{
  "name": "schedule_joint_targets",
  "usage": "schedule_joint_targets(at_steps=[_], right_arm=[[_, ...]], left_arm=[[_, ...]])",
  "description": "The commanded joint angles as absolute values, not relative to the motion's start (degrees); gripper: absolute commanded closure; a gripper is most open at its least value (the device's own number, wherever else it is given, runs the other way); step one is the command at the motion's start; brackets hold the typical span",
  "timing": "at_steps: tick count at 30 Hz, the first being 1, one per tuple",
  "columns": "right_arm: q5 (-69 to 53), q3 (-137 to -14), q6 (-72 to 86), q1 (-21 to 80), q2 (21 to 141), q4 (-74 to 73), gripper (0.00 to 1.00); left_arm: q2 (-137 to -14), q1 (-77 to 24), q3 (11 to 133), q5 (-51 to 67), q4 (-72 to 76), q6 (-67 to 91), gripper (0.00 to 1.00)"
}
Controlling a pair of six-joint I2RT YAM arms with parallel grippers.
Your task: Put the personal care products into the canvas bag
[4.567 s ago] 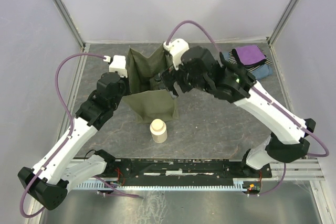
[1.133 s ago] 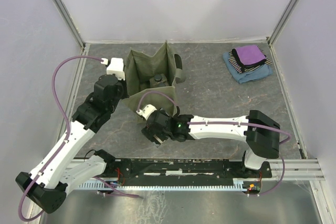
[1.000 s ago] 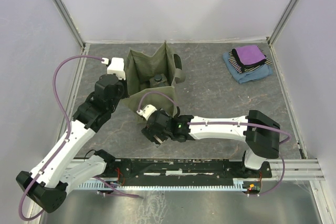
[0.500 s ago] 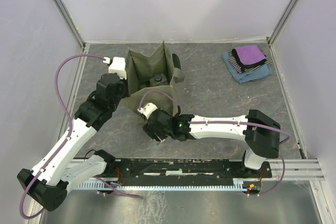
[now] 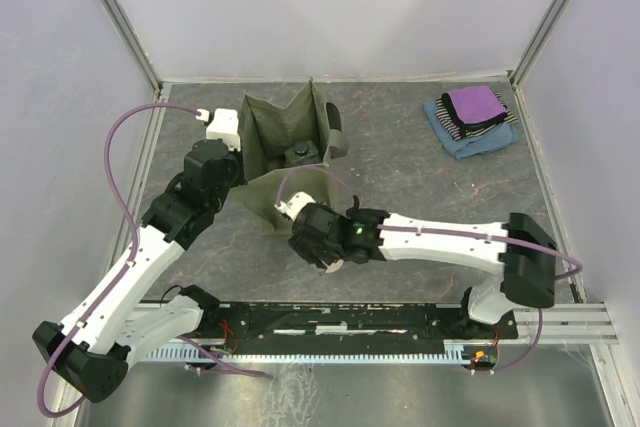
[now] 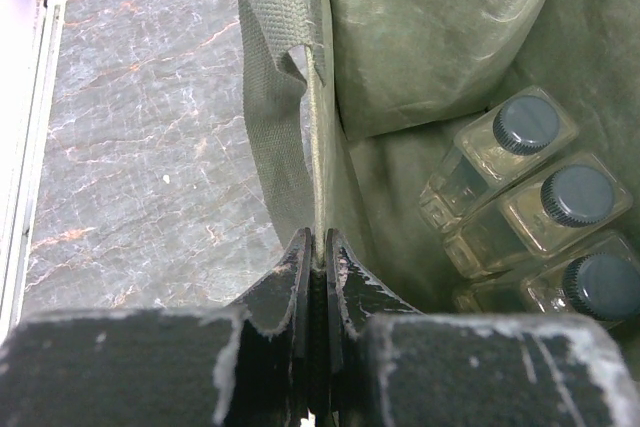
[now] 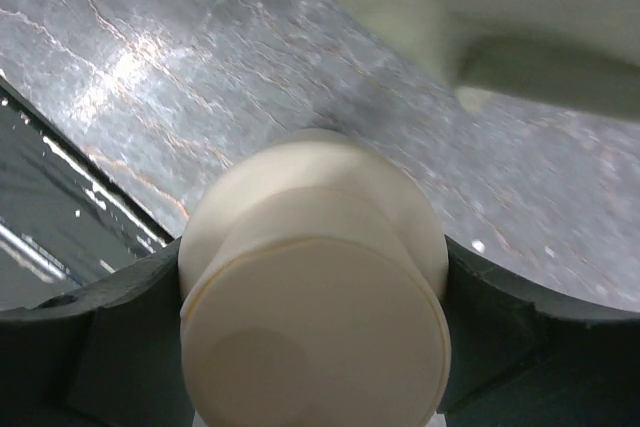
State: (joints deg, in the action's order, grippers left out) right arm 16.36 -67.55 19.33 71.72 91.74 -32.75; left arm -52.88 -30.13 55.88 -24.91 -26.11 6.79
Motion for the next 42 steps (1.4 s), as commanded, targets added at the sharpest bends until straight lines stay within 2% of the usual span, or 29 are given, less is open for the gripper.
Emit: schedule_joint_targets(at_steps=[1,6,10,13,22,29,42], right_arm=[[24.22,-82.46,19.16,71.37,80.92,-44.65,1.0],[29.45,-99.71,14.32,70.72,78.1,-55.1,1.0],[26.34,-115.27,12.89,68.04,81.08,-61.28,1.0],[22.33,-121.29,11.62,66.74,82.39,-59.54,1.0],[8.13,-124.9,3.89,56.72,90.93,-42.4,1.0],[2.76,-133.38,1.37,52.95,100.27,-38.52,1.0],[-8.73,-118.51,10.24,52.02,101.07,-32.79,0.99]], left_arm=[[-52.45,-30.06,57.39,-25.89,-25.23,7.4,0.9],[-52.89,-30.1,57.55,-26.02,-25.04,7.54,0.9],[-53.26,-30.07,58.2,-26.17,-25.2,7.39,0.9],[-53.26,-30.13,58.52,-26.52,-25.13,7.22,0.9],[-52.6,-30.12,58.02,-24.85,-24.32,6.84,0.91],[-50.63,-30.09,57.53,-23.17,-24.08,6.9,0.91],[-48.27,-30.06,57.99,-22.73,-25.49,7.58,0.91]])
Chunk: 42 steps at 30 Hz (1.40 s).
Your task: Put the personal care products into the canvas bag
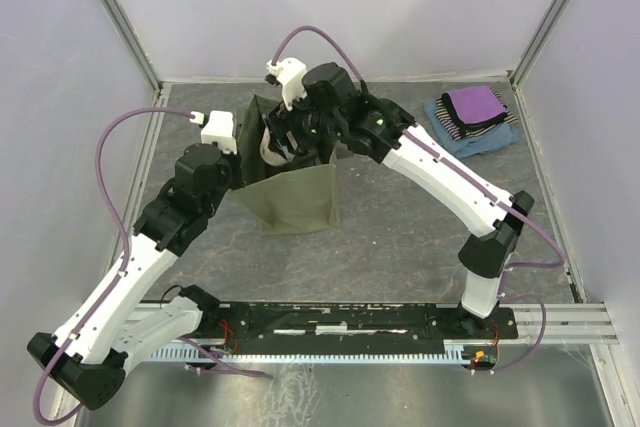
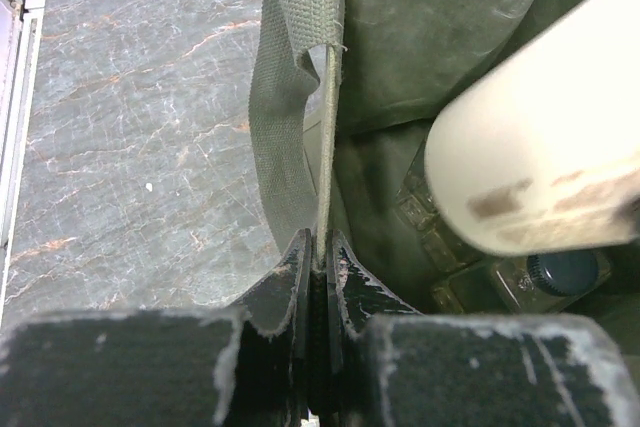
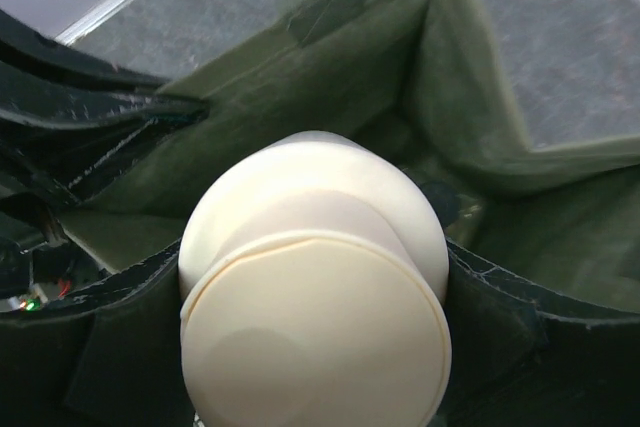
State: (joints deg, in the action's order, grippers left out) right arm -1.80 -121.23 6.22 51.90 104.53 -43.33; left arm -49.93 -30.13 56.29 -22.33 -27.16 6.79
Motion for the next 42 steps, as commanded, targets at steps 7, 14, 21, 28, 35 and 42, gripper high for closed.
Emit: schedule_joint_targets(at_steps=[7,14,21,28,35,42], right_arm=[[-14.83,-113.23,13.8,52.12,101.82,-30.34,0.99],[-16.97,-111.28,13.51,52.84,103.79,-30.79,0.99],[-10.52,-116.14,8.81,56.74,109.35,-37.19,0.99],[-2.72,-118.67,5.69,58.35,113.28,-41.03,0.99],[4.93,-118.21,4.37,58.48,115.02,-43.77,1.0],[5.32,-117.42,4.25,58.54,116.46,-45.56,0.99]], left_arm=[[-47.82,-30.13,57.39,-23.2,-25.62,7.68,0.91],[-47.57,-30.06,58.17,-23.03,-25.84,8.17,0.91],[-47.48,-30.14,59.29,-21.9,-25.66,8.89,0.93],[-47.4,-30.07,60.78,-20.13,-25.64,9.84,0.93],[-47.22,-30.1,63.6,-20.2,-27.25,9.89,0.93],[-47.05,-30.13,63.24,-21.27,-27.75,9.62,0.93]])
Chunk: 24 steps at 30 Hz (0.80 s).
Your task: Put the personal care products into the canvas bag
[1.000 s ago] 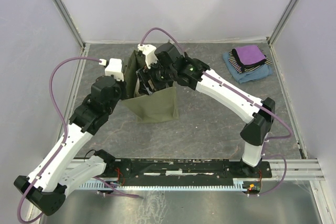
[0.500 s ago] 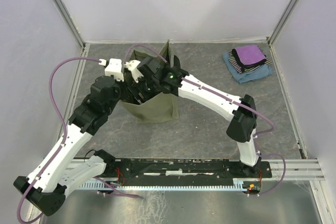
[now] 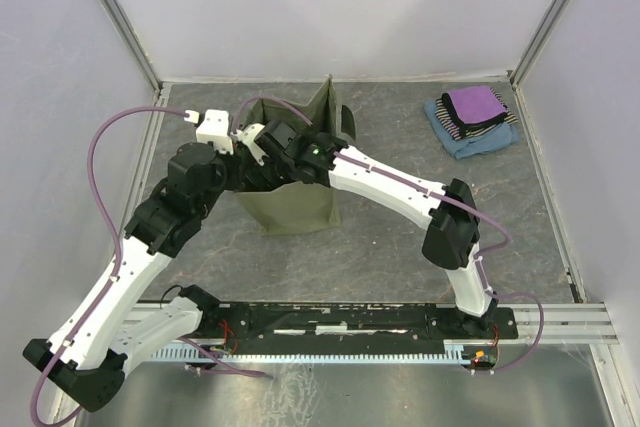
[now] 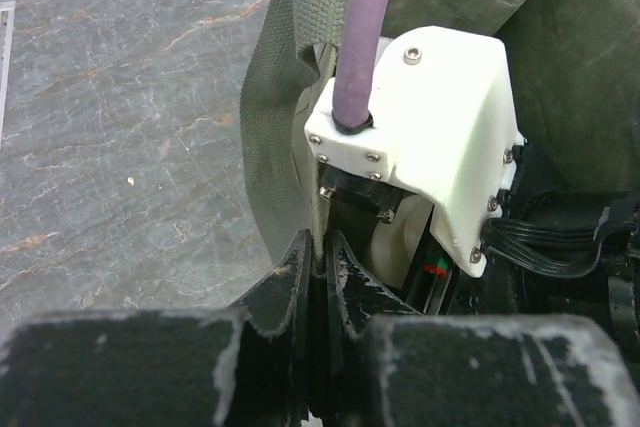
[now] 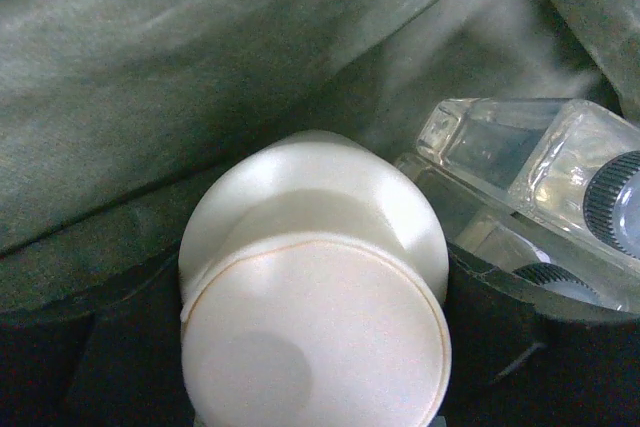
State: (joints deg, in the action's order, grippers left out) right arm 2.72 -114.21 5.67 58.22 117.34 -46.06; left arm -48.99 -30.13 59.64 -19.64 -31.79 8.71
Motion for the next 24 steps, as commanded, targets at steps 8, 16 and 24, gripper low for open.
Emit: schedule_joint_targets(at_steps=[8,16,24], right_arm=[[5.8,-115.85,3.81,58.71,116.31,-47.11,0.63],[5.15,-117.44,3.92,58.71,114.45,-46.75,0.23],[4.33,-121.96,4.57,58.55,112.85,-47.94,0.04]], left_arm=[[-47.3,-30.11,62.58,-21.27,-27.27,9.92,0.93],[-47.77,-30.08,62.36,-21.06,-27.07,10.43,0.93],[-47.42,-30.11,62.49,-21.5,-26.95,10.63,0.93]])
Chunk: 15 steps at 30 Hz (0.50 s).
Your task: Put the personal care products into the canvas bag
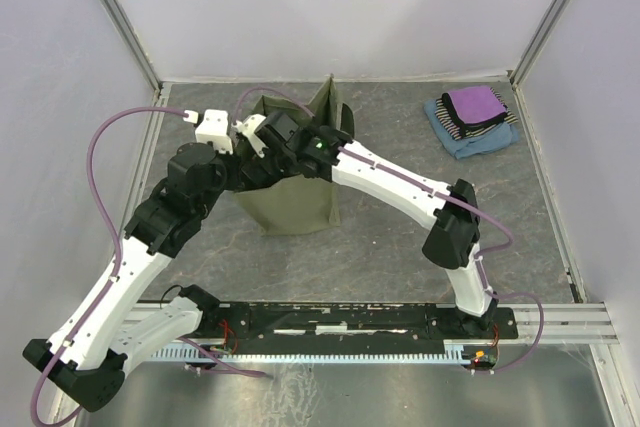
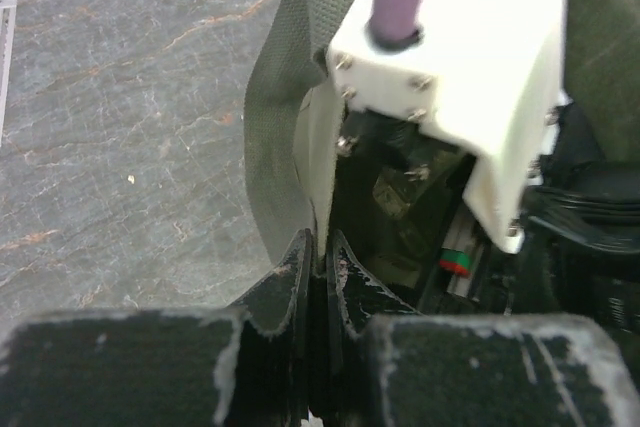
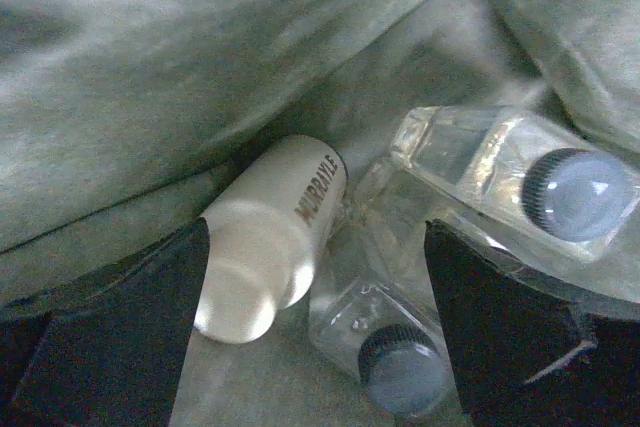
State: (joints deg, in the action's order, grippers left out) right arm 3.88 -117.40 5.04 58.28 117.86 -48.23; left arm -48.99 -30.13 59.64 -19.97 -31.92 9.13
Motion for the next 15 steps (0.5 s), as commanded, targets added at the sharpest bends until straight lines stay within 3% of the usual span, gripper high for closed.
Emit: schedule_joint_targets(at_steps=[1,11,13,15], right_arm=[[4.52,-122.47,4.62,58.48,112.57,-48.25,0.02],[15.1,-127.06,4.54,55.44,106.86,-54.25,0.0],[16.45,-125.84,4.61,53.78,103.34,-54.2,0.0],[17.58,-124.15,4.65,51.9,99.67,-53.42,0.0]], left_arm=[[-47.4,-30.13,62.53,-21.53,-26.98,10.63,0.93],[-48.18,-30.12,64.16,-22.66,-26.6,9.99,0.92],[-48.54,-30.07,64.76,-23.15,-26.09,9.76,0.86],[-48.97,-30.15,65.37,-24.0,-25.37,9.76,0.74]])
